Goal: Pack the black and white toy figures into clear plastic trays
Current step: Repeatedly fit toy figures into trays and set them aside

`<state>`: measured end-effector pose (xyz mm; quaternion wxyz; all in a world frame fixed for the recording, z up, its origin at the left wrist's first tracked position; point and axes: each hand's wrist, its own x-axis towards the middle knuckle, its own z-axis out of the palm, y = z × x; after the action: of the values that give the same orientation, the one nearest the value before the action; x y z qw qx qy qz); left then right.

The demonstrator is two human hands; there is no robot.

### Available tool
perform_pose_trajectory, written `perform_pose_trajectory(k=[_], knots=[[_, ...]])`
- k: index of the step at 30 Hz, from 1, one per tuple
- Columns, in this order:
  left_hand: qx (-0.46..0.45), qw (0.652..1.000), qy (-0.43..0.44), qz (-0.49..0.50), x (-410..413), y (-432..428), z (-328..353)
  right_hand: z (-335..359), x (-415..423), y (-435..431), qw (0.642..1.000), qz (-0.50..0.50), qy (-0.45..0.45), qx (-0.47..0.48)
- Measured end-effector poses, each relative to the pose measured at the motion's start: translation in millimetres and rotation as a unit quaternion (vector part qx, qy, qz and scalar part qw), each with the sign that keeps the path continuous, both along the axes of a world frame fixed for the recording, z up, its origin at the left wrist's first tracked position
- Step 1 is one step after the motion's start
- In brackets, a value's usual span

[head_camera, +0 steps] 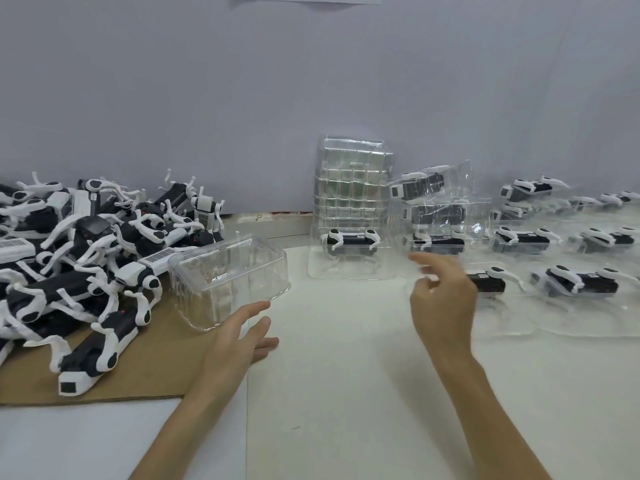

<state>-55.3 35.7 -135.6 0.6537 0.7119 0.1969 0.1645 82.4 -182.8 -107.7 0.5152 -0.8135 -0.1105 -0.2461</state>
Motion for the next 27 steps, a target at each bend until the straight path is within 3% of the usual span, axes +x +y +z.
perform_pose_trajectory(k=[3, 6, 14, 22, 27], knots=[[0.004, 1.000, 0.002, -0.001, 2, 0, -2, -5, -1, 15, 0.978, 0.105, 0.173, 0.050], [0.002, 1.000, 0.002, 0.001, 4, 1, -3, -13, 15, 6, 0.947, 0.091, 0.286, 0.112], [0.009, 1.000, -0.001, 0.004, 4, 2, -3, -5, 39, -46, 0.930, -0.009, 0.306, 0.204], [0.016, 1.000, 0.003, 0.009, 4, 0, -4, 14, 56, -119, 0.940, -0.001, 0.335, 0.066], [0.021, 1.000, 0.003, 0.013, 4, -1, -4, 15, 60, -152, 0.942, -0.023, 0.334, 0.033]])
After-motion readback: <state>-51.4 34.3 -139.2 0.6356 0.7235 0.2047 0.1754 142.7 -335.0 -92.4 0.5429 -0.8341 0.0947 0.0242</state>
